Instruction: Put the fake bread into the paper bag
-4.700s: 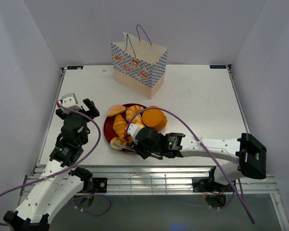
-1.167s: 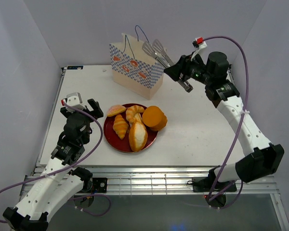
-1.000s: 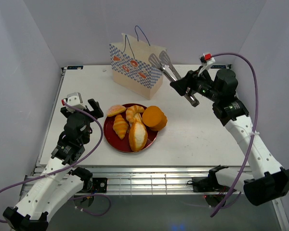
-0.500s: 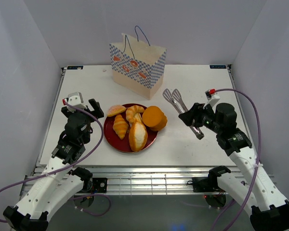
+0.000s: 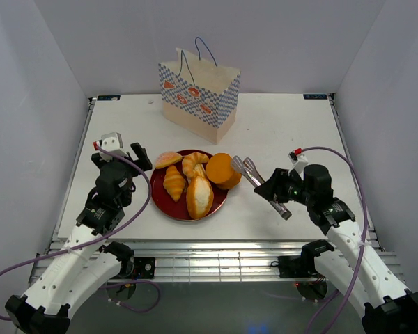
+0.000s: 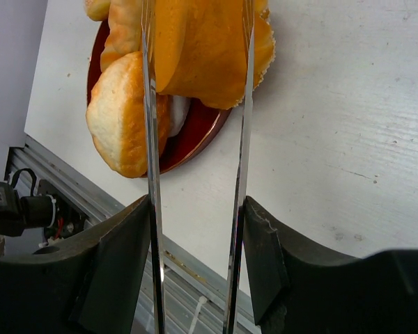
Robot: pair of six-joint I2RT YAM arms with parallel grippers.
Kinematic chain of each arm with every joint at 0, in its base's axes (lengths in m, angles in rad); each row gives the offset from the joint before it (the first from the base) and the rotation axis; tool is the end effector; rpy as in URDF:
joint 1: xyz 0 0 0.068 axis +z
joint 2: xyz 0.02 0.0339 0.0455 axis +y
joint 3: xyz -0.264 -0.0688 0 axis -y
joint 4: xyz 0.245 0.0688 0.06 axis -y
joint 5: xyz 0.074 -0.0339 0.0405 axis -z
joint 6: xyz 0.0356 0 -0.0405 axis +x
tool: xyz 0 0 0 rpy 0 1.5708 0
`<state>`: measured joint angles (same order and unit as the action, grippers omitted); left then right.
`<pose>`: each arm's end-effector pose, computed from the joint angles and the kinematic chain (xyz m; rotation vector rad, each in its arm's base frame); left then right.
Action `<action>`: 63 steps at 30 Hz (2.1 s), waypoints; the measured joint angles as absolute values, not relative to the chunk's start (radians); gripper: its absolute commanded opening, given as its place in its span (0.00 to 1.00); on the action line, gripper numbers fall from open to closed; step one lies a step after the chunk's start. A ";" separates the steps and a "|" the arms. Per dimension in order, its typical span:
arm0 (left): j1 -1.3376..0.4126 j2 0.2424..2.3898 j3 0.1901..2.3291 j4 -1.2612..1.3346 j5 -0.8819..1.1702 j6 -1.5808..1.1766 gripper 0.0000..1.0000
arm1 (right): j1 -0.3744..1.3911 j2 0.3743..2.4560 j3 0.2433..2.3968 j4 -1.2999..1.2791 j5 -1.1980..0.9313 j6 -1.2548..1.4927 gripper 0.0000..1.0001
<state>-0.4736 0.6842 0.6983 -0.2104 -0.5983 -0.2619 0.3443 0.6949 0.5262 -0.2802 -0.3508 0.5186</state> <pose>0.1524 -0.0556 0.3236 -0.2453 1.7152 -0.0122 0.1518 0.0674 0.2539 -0.0500 2.1079 0.8879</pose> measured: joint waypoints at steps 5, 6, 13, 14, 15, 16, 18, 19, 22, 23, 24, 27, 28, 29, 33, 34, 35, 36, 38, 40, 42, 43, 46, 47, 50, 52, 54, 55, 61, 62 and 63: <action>-0.474 0.685 0.698 -0.210 -0.590 -0.262 0.96 | 0.344 0.695 0.512 -0.243 -0.363 0.528 0.58; -0.474 0.685 0.698 -0.210 -0.587 -0.262 0.97 | 0.344 0.696 0.504 -0.235 -0.366 0.532 0.58; -0.474 0.685 0.698 -0.210 -0.579 -0.262 0.96 | 0.353 0.737 0.476 -0.201 -0.368 0.546 0.56; -0.474 0.685 0.698 -0.210 -0.577 -0.262 0.96 | 0.357 0.748 0.476 -0.194 -0.368 0.546 0.56; -0.474 0.685 0.698 -0.210 -0.575 -0.262 0.96 | 0.363 0.757 0.476 -0.188 -0.368 0.546 0.56; -0.474 0.685 0.698 -0.210 -0.574 -0.262 0.96 | 0.370 0.767 0.476 -0.182 -0.368 0.545 0.56; -0.474 0.686 0.698 -0.210 -0.572 -0.262 0.96 | 0.389 0.781 0.476 -0.175 -0.363 0.544 0.56; -0.474 0.686 0.698 -0.210 -0.570 -0.262 0.96 | 0.398 0.786 0.476 -0.174 -0.361 0.544 0.55; -0.474 0.686 0.698 -0.210 -0.567 -0.262 0.96 | 0.429 0.796 0.476 -0.166 -0.344 0.544 0.54; -0.474 0.686 0.698 -0.210 -0.566 -0.262 0.96 | 0.438 0.802 0.477 -0.160 -0.339 0.544 0.54; -0.474 0.686 0.698 -0.210 -0.565 -0.262 0.96 | 0.449 0.809 0.477 -0.157 -0.333 0.544 0.53; -0.474 0.686 0.698 -0.210 -0.563 -0.262 0.96 | 0.482 0.837 0.484 -0.154 -0.311 0.544 0.45; -0.474 0.686 0.698 -0.210 -0.562 -0.262 0.96 | 0.493 0.846 0.487 -0.156 -0.300 0.545 0.43; -0.474 0.686 0.698 -0.210 -0.561 -0.262 0.96 | 0.503 0.858 0.494 -0.161 -0.287 0.548 0.41; -0.474 0.686 0.698 -0.210 -0.558 -0.262 0.96 | 0.517 0.898 0.528 -0.191 -0.259 0.549 0.36; -0.474 0.686 0.698 -0.210 -0.558 -0.262 0.96 | 0.517 0.905 0.536 -0.197 -0.258 0.548 0.32; -0.474 0.686 0.698 -0.210 -0.556 -0.262 0.96 | 0.518 0.908 0.542 -0.202 -0.257 0.545 0.30; -0.474 0.686 0.698 -0.210 -0.556 -0.262 0.96 | 0.518 0.910 0.547 -0.207 -0.257 0.545 0.27; -0.474 0.686 0.698 -0.210 -0.556 -0.262 0.95 | 0.518 0.910 0.548 -0.212 -0.258 0.545 0.19; -0.474 0.686 0.698 -0.210 -0.554 -0.262 0.95 | 0.519 0.909 0.548 -0.217 -0.259 0.546 0.14; -0.474 0.686 0.698 -0.210 -0.552 -0.262 0.95 | 0.519 0.907 0.548 -0.220 -0.261 0.546 0.08; -0.474 0.686 0.698 -0.210 -0.552 -0.262 0.94 | 0.519 0.904 0.549 -0.221 -0.261 0.547 0.08; -0.474 0.686 0.698 -0.210 -0.549 -0.262 0.94 | 0.519 0.899 0.563 -0.238 -0.263 0.548 0.08; -0.474 0.686 0.698 -0.210 -0.549 -0.262 0.94 | 0.519 0.899 0.569 -0.241 -0.263 0.547 0.08; -0.474 0.686 0.698 -0.210 -0.549 -0.262 0.94 | 0.519 0.898 0.617 -0.263 -0.260 0.547 0.08; -0.474 0.686 0.698 -0.210 -0.549 -0.262 0.94 | 0.519 0.897 0.655 -0.268 -0.253 0.546 0.08; -0.474 0.686 0.698 -0.210 -0.549 -0.261 0.94 | 0.519 0.895 0.690 -0.269 -0.241 0.546 0.08; -0.474 0.686 0.698 -0.210 -0.549 -0.261 0.94 | 0.519 0.894 0.704 -0.268 -0.234 0.545 0.08; -0.474 0.686 0.698 -0.210 -0.549 -0.260 0.94 | 0.519 0.897 0.767 -0.281 -0.218 0.541 0.08; -0.474 0.686 0.698 -0.210 -0.549 -0.260 0.93 | 0.519 0.899 0.778 -0.287 -0.215 0.540 0.08; -0.474 0.686 0.698 -0.210 -0.549 -0.260 0.93 | 0.519 0.901 0.792 -0.294 -0.212 0.538 0.08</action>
<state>-0.4736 0.6861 0.6983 -0.2104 -0.5488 -0.2600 0.5186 0.9009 0.7918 -0.2943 -0.2119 0.5377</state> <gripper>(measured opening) 0.939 0.283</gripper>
